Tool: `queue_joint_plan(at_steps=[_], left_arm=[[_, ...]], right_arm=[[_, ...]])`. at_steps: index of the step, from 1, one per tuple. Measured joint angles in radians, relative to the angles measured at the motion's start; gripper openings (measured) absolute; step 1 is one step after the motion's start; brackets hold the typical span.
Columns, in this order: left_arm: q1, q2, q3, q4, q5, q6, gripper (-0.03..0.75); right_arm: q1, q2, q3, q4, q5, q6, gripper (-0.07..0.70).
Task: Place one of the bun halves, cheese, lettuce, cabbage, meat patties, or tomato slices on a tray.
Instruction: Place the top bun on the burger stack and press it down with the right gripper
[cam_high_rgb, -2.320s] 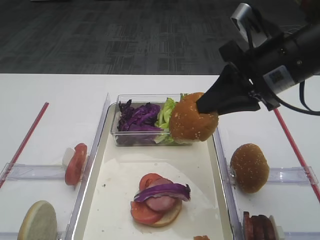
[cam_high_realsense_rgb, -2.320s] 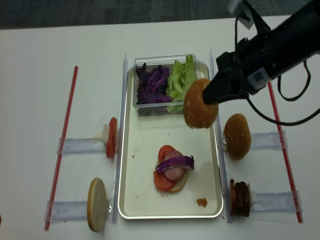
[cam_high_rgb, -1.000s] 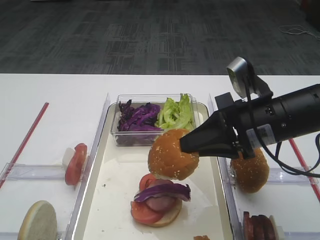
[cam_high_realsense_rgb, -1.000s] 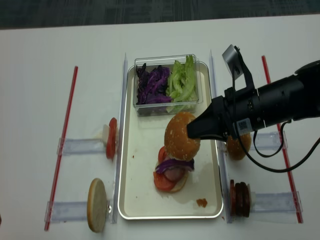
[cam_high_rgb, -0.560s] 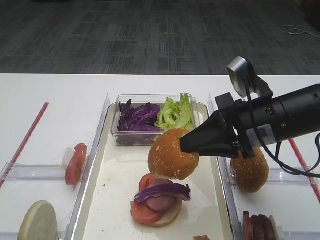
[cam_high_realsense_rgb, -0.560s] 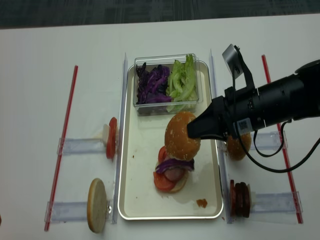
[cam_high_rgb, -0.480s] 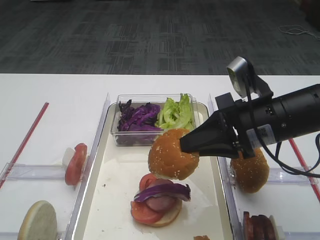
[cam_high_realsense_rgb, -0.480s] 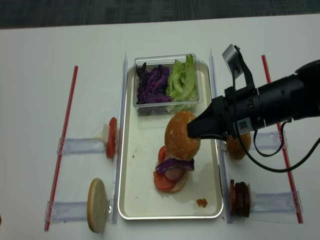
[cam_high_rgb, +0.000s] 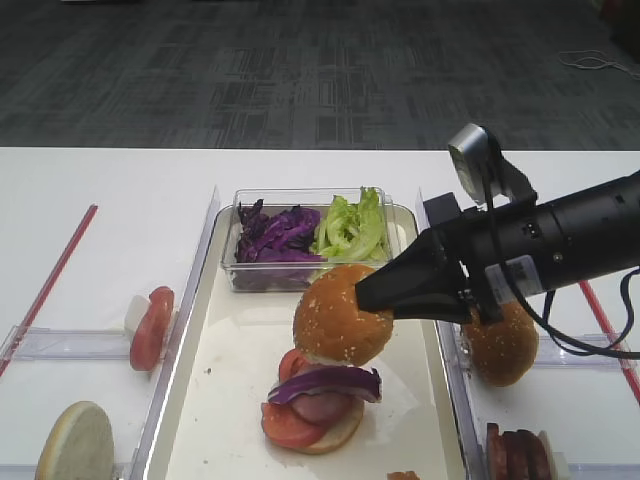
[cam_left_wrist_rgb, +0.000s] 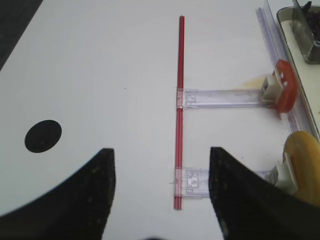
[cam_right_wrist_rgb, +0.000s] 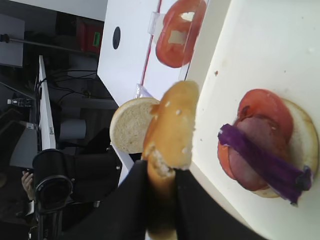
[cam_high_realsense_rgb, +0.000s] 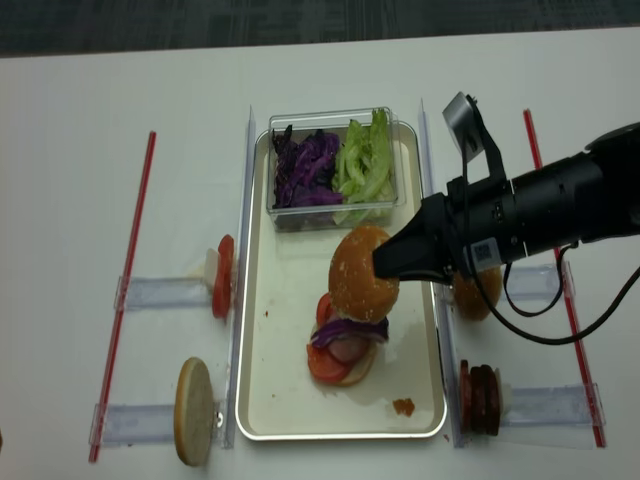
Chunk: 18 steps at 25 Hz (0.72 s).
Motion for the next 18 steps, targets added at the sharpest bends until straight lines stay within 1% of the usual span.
queue_joint_plan(at_steps=[18], left_arm=[[0.0,0.0,0.0,-0.002,0.0,0.0,0.393]], right_arm=[[0.042,0.107,0.0,0.042,-0.004,-0.054,0.15]])
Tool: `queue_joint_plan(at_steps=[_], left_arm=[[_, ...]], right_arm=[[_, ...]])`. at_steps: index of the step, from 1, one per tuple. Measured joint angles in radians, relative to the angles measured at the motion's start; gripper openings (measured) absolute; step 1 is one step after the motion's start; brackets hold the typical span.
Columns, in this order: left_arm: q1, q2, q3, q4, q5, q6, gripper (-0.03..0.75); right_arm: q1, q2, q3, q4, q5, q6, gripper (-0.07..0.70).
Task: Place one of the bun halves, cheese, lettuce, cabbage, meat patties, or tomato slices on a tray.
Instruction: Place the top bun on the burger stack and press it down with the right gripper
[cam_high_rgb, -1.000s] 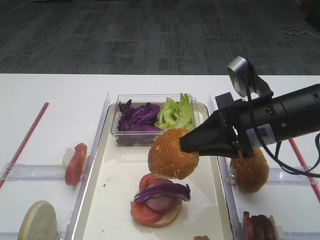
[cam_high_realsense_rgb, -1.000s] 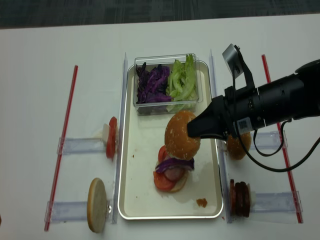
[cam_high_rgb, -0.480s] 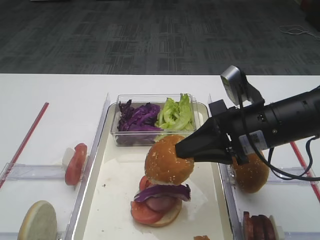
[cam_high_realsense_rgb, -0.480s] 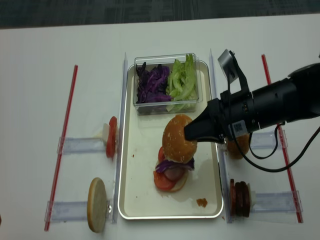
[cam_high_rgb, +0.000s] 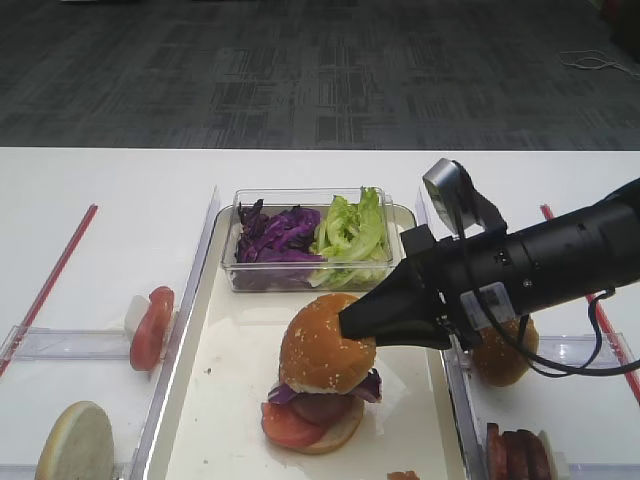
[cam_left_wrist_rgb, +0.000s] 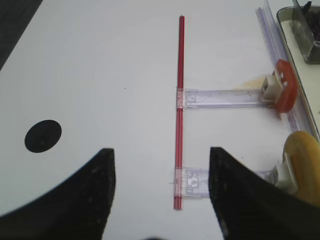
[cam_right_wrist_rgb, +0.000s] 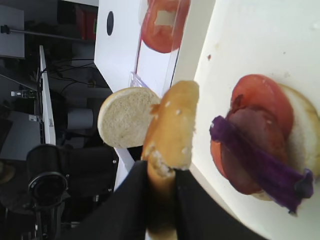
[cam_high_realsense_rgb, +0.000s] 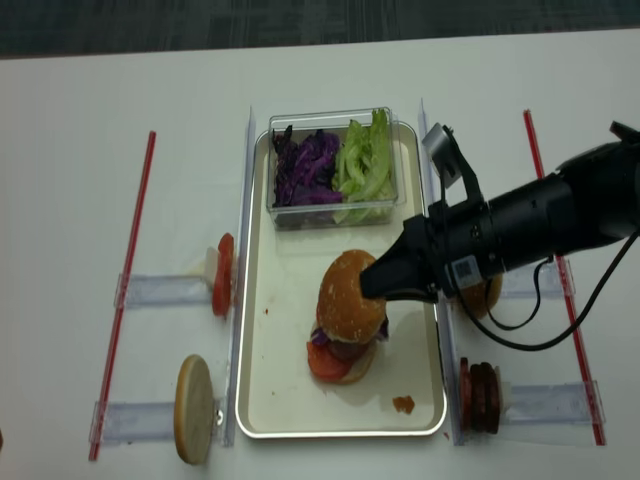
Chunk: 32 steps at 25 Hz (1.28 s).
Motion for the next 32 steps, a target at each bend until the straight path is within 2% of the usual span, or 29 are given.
queue_joint_plan(at_steps=[21,32], left_arm=[[0.0,0.0,0.0,0.0,0.0,0.0,0.393],[0.0,0.0,0.0,0.0,0.0,0.0,0.393]], right_arm=[[0.03,0.11,0.0,0.034,-0.004,-0.093,0.15],[0.03,0.13,0.0,0.046,-0.006,-0.098,0.15]])
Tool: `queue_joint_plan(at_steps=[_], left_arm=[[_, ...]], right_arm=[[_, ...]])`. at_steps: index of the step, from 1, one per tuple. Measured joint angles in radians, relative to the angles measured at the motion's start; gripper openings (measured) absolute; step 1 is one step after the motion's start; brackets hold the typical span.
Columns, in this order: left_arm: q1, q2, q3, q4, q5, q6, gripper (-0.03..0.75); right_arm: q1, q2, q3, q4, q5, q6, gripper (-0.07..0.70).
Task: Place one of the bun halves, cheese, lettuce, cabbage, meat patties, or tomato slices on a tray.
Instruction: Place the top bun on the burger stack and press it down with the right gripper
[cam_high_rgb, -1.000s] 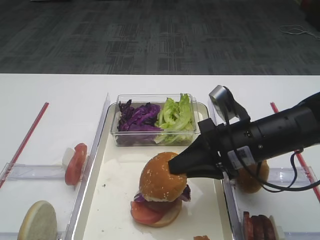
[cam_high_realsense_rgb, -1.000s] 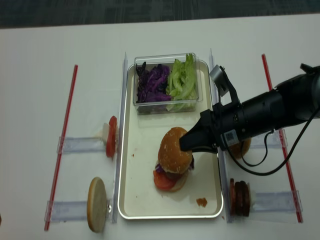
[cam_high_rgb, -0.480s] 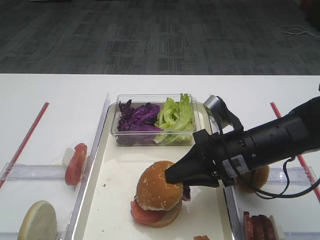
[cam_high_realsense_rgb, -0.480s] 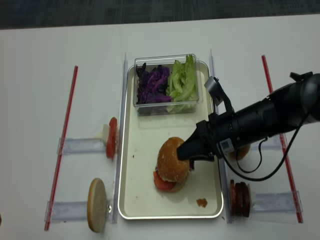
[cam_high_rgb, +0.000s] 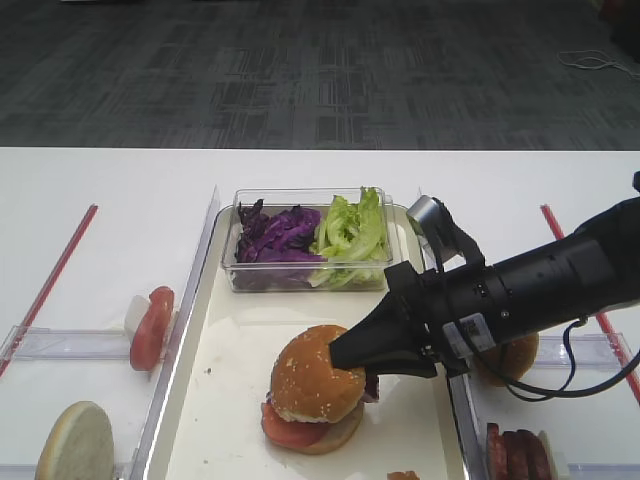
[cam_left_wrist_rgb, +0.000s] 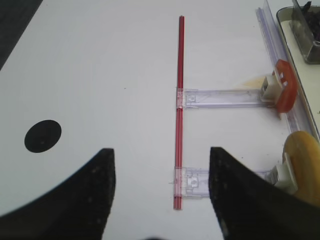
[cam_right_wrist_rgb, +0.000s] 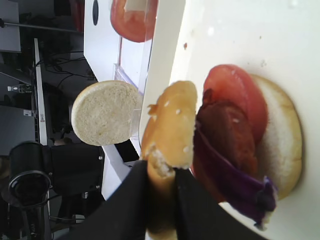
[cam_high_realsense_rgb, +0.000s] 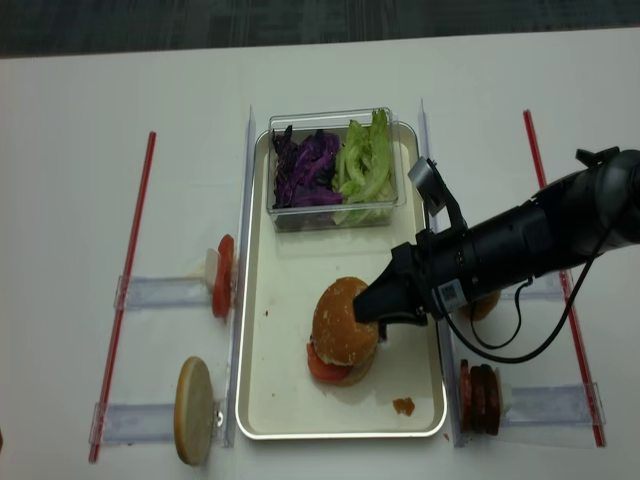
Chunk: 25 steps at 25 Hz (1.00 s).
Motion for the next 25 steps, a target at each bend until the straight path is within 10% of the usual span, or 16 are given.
queue_joint_plan(at_steps=[4,12,25], left_arm=[[0.0,0.0,0.0,0.0,0.0,0.0,0.393],[0.0,0.0,0.0,0.0,0.0,0.0,0.393],[0.0,0.0,0.0,0.0,0.0,0.0,0.393]], right_arm=[[0.0,0.0,0.0,0.002,0.0,0.0,0.176],[0.0,0.0,0.0,0.013,0.0,-0.018,0.461],[0.0,0.0,0.0,0.018,0.0,-0.057,0.575]])
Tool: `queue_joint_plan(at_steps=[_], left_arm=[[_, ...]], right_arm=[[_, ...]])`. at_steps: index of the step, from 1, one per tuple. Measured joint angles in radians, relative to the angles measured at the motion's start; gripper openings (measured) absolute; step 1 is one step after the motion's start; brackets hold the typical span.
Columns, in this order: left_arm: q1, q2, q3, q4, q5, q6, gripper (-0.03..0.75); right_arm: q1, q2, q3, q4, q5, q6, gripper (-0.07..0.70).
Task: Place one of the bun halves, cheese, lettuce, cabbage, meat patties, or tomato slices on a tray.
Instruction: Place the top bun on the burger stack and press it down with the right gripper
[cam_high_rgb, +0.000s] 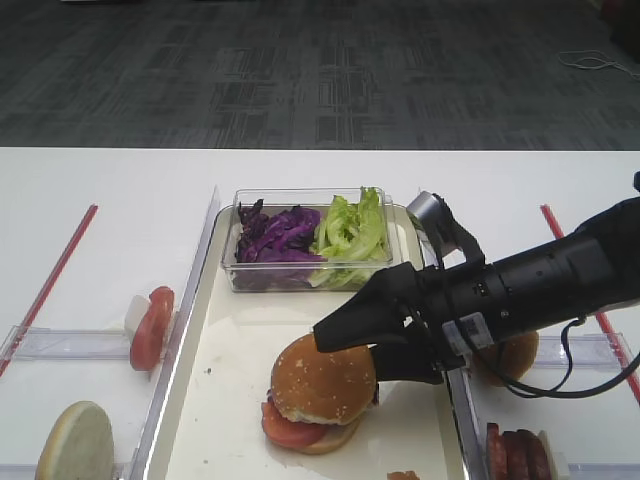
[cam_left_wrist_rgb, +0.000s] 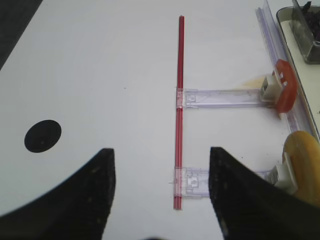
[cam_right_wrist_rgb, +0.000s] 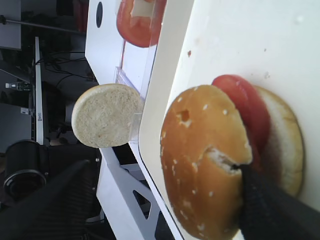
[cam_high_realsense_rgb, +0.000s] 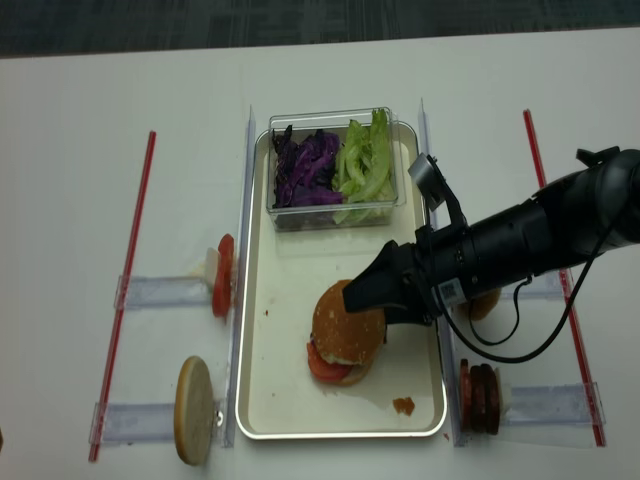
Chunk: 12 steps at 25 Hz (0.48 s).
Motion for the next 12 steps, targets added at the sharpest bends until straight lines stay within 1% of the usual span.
queue_joint_plan(at_steps=[3,12], left_arm=[[0.0,0.0,0.0,0.0,0.0,0.0,0.393],[0.0,0.0,0.0,0.0,0.0,0.0,0.393]], right_arm=[[0.0,0.0,0.0,0.001,0.0,0.0,0.594],[0.0,-0.035,0.0,0.001,0.0,0.022,0.602]])
